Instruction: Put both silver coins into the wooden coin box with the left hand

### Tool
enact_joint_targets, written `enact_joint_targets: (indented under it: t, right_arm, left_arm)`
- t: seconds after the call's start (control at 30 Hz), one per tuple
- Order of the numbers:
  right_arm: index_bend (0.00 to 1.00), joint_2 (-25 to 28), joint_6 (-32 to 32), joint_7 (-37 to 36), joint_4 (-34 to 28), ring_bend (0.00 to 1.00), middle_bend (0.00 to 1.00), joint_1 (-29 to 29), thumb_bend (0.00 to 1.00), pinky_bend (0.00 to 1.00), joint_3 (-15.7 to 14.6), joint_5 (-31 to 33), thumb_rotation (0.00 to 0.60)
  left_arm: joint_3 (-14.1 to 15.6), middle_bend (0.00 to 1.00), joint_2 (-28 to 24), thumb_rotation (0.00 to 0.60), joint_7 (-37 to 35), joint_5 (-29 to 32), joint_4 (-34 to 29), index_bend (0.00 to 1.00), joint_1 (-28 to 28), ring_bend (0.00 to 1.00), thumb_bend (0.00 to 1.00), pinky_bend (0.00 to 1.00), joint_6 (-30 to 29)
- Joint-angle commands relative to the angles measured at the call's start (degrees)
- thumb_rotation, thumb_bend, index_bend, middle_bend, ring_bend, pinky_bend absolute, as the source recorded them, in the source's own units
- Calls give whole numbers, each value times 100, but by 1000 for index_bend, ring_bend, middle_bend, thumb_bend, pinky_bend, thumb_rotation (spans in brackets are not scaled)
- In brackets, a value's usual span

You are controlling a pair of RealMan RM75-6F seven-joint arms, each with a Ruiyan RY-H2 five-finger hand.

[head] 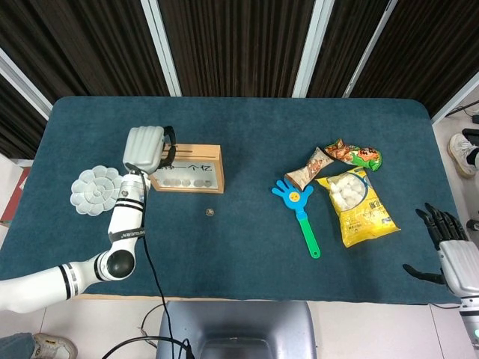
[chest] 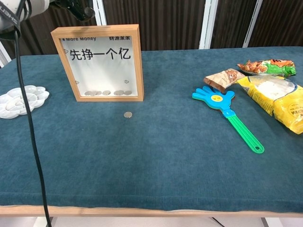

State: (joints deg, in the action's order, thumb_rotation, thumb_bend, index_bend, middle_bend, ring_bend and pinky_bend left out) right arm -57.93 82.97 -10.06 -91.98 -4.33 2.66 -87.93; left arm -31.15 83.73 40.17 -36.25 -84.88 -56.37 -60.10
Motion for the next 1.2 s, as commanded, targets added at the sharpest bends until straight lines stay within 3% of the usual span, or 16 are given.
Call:
enact_joint_targets:
  t: [0.03, 0.9, 1.2]
  right_arm:
    - [0, 3, -2, -3, -2, 0, 0, 0, 36, 0, 0, 10, 600]
    - [0, 54, 127, -122, 27, 0, 0, 69, 36, 0, -5, 37, 600]
    - [0, 54, 120, -106, 15, 0, 0, 66, 36, 0, -4, 46, 600]
  left_arm:
    - [86, 1000, 0, 600, -103, 137, 60, 636, -62, 1000, 550, 1000, 22]
    - [555, 1000, 139, 600, -310, 462, 465, 632, -440, 1000, 552, 1000, -6]
    - [633, 1000, 94, 600, -355, 487, 449, 577, -466, 1000, 546, 1000, -47]
